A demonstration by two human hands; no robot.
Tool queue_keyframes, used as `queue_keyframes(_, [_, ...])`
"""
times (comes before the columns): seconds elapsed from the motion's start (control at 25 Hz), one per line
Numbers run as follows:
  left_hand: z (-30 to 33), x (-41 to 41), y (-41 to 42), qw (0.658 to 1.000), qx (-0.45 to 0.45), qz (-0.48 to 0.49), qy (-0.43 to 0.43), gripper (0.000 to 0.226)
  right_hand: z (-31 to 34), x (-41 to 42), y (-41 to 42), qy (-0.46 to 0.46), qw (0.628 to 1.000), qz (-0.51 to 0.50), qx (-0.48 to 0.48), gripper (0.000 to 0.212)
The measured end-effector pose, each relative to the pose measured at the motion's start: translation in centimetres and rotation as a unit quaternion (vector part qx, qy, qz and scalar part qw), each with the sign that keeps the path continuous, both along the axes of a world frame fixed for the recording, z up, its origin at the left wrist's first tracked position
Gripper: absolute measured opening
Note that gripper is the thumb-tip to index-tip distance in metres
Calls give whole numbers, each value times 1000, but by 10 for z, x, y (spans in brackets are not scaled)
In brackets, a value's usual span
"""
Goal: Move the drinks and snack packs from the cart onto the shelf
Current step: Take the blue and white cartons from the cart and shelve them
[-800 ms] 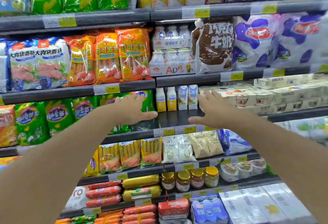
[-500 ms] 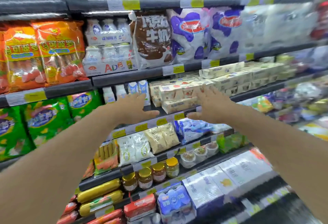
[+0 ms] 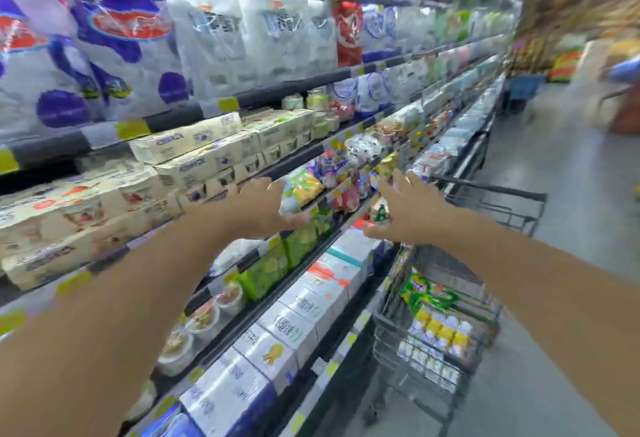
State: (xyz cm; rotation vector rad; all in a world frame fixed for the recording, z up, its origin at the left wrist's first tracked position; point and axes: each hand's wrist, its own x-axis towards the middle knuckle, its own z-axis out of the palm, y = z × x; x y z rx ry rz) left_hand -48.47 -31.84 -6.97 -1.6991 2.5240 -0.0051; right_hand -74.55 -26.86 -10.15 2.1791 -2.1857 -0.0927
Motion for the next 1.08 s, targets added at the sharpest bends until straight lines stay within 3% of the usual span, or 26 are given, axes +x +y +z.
queue_keyframes(0.2, [-30,-129,-58,994,-7,-111,-17,104,-29,-107,-10,-3,993,-118,17,116])
queue_keyframes(0.56, [-82,-288,-184,957,31,-286,-33,103,-79,-215,-80,-35,963,-263,39,112])
queue_keyframes(0.84, [-138,-379,-247,930,65,-358,-52,100,-131,-257,-116,-79,939,-329,60,107])
queue_keyframes(1.08, [-218,-436,-258,919,135,-362,-75,99,-200,-301,-134,-138,925,-335,116,104])
